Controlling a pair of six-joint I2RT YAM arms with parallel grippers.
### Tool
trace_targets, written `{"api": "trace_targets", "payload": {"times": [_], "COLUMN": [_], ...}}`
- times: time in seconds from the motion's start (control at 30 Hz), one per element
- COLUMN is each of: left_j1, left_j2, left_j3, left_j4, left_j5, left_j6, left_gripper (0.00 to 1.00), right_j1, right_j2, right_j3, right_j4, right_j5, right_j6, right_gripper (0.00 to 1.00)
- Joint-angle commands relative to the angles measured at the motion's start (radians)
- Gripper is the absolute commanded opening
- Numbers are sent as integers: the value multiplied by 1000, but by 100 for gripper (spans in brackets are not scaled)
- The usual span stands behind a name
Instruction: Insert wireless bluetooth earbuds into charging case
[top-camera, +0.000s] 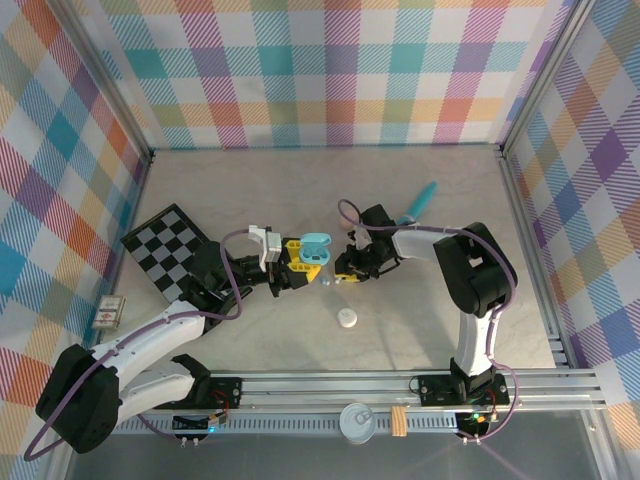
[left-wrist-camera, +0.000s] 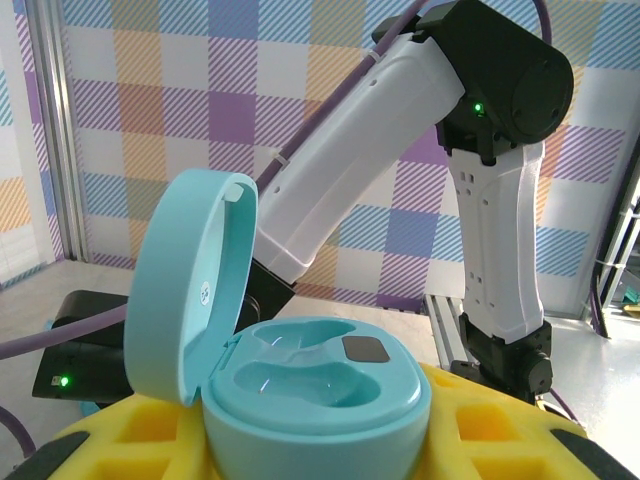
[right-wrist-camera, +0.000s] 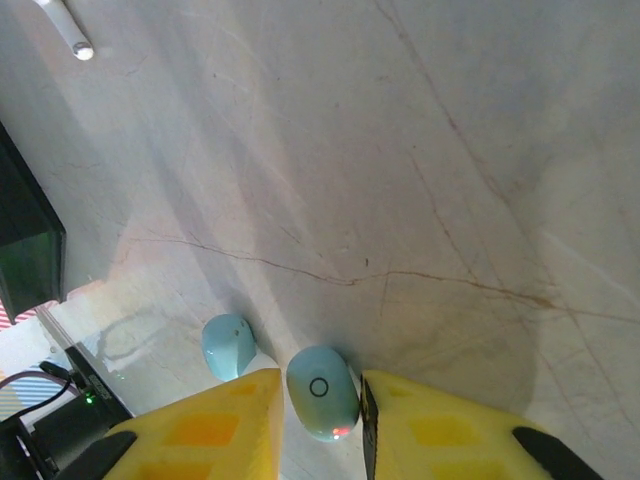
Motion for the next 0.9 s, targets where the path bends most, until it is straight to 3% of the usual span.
{"api": "trace_targets", "payload": {"times": [0.0,0.37,0.57,0.87], "left_j1": [10,11,11,11], "left_j2": [-19,-18,-19,-15], "left_j3": [-14,-15,-15,-19], "left_j4": [36,35,30,-4], "left_j5": [15,15,11,-28], "left_j6": [4,2,4,49], "left_gripper": [26,26,26,26], "right_j1": [13,18,21,34], "right_j2": [32,53,-29,-214], "right_j3": [23,47,36,10], "right_j4": [-42,-60,-106,-276], "right_j5": [14,48,121,443], "right_j6": [-28,-14,-13,17], "right_gripper": [26,20,19,18]}}
